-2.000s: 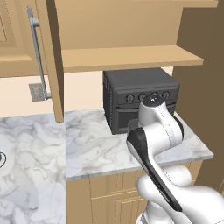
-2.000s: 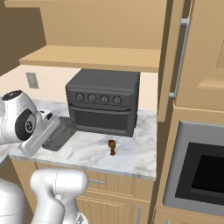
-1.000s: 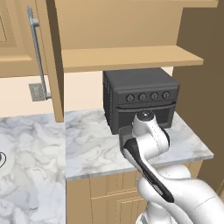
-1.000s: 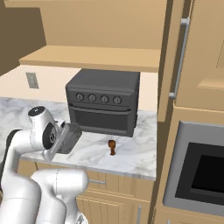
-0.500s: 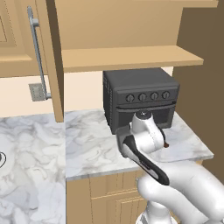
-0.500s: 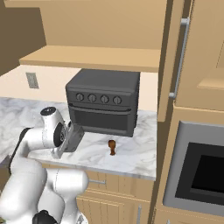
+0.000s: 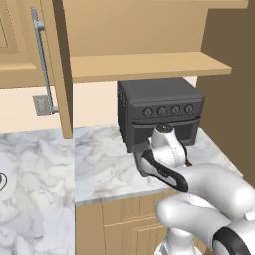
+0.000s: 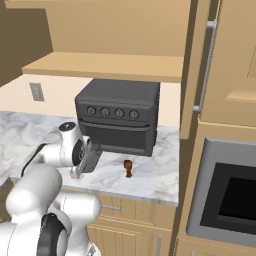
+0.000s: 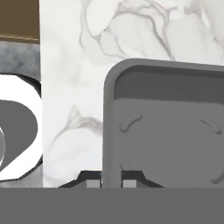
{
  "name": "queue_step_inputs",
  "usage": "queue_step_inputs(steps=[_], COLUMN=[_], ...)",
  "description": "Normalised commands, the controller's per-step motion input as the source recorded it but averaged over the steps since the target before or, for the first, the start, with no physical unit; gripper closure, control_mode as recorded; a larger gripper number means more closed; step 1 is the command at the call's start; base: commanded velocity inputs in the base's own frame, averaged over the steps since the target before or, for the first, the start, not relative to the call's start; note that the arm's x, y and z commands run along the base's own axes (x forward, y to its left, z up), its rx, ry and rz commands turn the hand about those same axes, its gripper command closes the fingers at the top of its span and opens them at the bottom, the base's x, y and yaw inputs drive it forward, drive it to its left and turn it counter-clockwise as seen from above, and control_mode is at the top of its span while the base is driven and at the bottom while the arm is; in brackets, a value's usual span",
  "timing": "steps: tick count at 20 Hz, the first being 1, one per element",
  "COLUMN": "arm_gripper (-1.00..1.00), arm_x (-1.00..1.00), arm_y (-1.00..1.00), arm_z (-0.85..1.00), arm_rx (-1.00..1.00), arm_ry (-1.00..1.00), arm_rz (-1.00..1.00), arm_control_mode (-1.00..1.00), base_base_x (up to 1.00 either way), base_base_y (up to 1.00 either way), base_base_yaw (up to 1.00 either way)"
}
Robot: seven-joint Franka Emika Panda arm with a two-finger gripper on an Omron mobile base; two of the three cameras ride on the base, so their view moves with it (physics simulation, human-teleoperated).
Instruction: Retrieve the tupperware from the cabinet, then place the raw meat into the tupperware to avoid contamination.
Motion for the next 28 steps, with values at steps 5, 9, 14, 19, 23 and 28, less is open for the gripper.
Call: queue_step_inputs(steps=[5,9,14,19,23,28], arm_gripper=[1.0,1.0,1.0,1.0,1.0,1.0], arm_x=[0.16,0.13,0.04,0.0,-0.06,0.0], arm_y=[-0.07,-0.03,-0.01,0.0,0.0,0.0], arm_z=[-0.37,-0.34,-0.39,-0.37,-0.24,-0.09], arm_rx=[0.01,0.0,0.02,0.05,0.04,0.02], arm_ry=[0.0,0.0,0.04,0.04,0.06,0.03], arm_rz=[0.04,0.04,0.02,0.01,0.0,0.0], arm_control_mode=[-1.0,-1.0,-1.0,-1.0,-1.0,-1.0], base_base_x=[0.0,0.0,0.0,0.0,0.0,0.0], base_base_y=[0.0,0.0,0.0,0.0,0.0,0.0], base_base_yaw=[0.0,0.0,0.0,0.0,0.0,0.0])
